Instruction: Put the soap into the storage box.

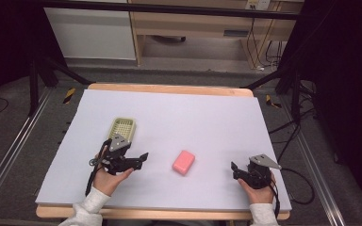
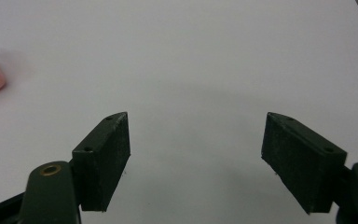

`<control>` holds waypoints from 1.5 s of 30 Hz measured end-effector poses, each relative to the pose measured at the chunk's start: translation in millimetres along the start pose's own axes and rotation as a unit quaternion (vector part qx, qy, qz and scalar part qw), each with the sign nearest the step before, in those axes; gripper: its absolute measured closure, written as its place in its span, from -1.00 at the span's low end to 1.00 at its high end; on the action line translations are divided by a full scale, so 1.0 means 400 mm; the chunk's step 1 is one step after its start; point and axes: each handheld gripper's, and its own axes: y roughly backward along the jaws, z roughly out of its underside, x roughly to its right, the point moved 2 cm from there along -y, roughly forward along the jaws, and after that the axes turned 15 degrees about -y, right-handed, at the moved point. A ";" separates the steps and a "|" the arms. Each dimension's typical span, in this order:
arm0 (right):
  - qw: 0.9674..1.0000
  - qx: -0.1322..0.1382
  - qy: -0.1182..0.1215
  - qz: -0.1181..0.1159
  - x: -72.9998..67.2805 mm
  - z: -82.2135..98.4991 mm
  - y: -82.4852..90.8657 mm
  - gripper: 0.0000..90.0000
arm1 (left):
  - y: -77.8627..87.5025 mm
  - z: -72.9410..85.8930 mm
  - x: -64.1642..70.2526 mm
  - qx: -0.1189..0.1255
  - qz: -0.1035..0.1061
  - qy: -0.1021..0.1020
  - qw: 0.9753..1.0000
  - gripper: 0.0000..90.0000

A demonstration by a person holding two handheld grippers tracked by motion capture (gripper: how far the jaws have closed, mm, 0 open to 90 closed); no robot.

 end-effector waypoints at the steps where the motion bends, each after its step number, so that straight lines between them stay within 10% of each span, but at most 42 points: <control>1: 1.000 0.000 0.000 0.000 0.000 0.000 0.000 -0.47 | -0.001 -0.004 0.002 0.001 0.001 0.000 1.000 -0.50; 45: 1.000 -0.003 0.005 -0.002 -0.003 0.000 -0.002 -0.45 | -0.093 -0.098 0.095 -0.010 0.045 -0.023 0.999 -0.51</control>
